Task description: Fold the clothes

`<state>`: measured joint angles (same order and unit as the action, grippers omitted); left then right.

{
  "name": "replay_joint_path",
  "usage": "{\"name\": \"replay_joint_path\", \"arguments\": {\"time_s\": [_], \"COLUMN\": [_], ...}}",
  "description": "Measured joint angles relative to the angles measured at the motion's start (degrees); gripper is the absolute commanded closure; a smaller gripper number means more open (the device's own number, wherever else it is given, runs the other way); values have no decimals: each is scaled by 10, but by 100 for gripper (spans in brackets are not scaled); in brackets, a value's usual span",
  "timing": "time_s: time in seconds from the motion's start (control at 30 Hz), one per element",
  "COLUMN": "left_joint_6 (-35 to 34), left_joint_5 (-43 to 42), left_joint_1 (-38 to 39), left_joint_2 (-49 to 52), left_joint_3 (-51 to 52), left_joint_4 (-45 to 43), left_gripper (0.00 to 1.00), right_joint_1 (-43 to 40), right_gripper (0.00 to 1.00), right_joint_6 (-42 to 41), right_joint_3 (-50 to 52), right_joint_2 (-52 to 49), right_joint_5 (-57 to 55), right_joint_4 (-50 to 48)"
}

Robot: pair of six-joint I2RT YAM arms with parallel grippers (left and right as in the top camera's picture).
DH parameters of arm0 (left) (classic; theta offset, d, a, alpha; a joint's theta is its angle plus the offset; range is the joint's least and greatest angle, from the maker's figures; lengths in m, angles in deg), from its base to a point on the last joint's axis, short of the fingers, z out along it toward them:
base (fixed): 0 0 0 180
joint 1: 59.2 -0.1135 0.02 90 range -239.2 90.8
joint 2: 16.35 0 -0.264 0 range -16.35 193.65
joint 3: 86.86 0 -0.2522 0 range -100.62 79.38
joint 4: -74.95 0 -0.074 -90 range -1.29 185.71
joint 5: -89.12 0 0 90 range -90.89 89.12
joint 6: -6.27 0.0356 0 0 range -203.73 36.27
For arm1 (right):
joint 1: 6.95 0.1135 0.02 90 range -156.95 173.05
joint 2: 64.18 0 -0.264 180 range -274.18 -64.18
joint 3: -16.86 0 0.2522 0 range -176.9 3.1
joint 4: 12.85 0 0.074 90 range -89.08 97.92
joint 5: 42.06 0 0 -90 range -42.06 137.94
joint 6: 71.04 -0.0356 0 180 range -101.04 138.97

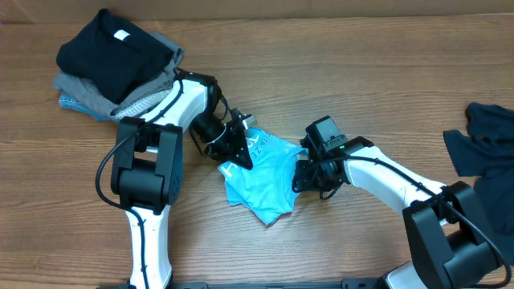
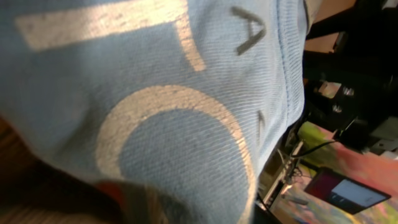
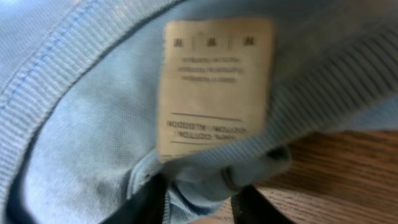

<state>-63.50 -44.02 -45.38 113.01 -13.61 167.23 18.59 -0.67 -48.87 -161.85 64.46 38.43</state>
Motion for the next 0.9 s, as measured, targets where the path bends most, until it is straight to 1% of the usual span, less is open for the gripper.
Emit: {"name": "replay_joint_path", "arguments": {"time_s": [0.1,0.23,0.3,0.4,0.5,0.57,0.67,0.8,0.9], "left_joint_6": [-2,-3,-3,-8,-24,-41,-89,-179,-236], "left_joint_5": [-4,-7,-9,-9,-11,-13,-13,-13,4], "left_joint_1": [9,15,12,-12,-61,-100,-172,-271,-337], "left_joint_2": [0,0,1,1,1,0,-5,-17,-18], "left_joint_3": [0,-7,-31,-102,-214,-284,-376,-422,-424], "left_joint_4": [-9,15,34,57,67,57,-2,-114,-154], "left_gripper": [96,96,96,96,96,96,96,96,94], "right_joint_1": [0,-2,-5,-12,-16,-16,-16,-16,-16], "right_gripper": [69,68,67,64,64,63,63,63,63], "right_joint_6": [1,1,1,2,2,2,2,2,2], "right_joint_3": [0,-9,-22,-58,-98,-113,-119,-119,-119], "right_joint_2": [0,9,29,82,143,175,201,199,198], "right_joint_5": [0,-2,-3,-6,-8,-8,-8,-9,-9], "right_joint_4": [11,68,97,129,136,136,142,151,151]}}
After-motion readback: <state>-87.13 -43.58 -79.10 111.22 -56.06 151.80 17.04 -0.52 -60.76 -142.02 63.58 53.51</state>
